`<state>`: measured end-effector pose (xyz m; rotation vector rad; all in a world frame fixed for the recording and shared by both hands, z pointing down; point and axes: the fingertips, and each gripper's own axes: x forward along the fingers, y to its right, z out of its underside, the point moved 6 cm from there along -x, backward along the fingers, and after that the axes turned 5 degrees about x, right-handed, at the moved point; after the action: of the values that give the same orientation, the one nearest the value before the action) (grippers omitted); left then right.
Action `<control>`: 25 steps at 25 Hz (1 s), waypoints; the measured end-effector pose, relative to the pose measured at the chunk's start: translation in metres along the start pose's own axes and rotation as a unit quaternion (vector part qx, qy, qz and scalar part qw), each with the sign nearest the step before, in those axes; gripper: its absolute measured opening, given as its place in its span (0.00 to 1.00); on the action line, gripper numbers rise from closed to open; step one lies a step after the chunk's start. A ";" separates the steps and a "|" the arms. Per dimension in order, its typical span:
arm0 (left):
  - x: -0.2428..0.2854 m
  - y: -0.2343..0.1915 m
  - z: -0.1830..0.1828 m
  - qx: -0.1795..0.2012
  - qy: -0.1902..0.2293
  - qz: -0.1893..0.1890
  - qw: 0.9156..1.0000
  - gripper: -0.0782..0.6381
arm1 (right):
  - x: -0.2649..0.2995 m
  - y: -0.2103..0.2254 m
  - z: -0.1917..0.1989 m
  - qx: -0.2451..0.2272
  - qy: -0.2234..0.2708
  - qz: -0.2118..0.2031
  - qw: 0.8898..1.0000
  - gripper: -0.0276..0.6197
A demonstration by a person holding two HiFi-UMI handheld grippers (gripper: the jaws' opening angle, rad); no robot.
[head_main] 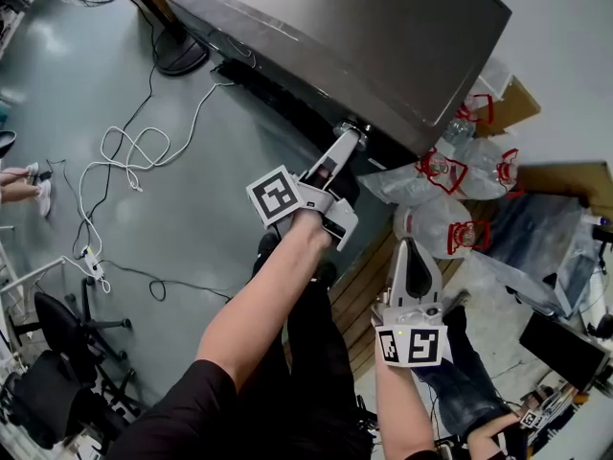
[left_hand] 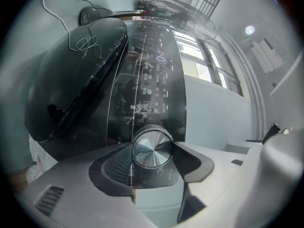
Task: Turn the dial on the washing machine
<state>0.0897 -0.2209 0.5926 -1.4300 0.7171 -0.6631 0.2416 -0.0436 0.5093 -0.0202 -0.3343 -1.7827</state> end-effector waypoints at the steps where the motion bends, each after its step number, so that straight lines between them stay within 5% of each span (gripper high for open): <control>1: 0.000 0.000 0.000 -0.006 0.000 0.002 1.000 0.50 | 0.000 0.000 0.000 0.000 0.000 0.000 1.000 0.08; 13: 0.002 -0.002 0.002 -0.085 0.010 0.025 0.996 0.50 | 0.008 -0.002 0.000 0.004 -0.001 0.000 1.000 0.08; 25: 0.004 -0.005 0.002 -0.122 0.012 0.038 0.992 0.50 | 0.017 -0.005 -0.001 0.002 -0.006 0.001 1.000 0.08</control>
<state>0.0935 -0.2230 0.5972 -1.6103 0.8911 -0.5474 0.2332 -0.0594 0.5107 -0.0281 -0.3450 -1.7811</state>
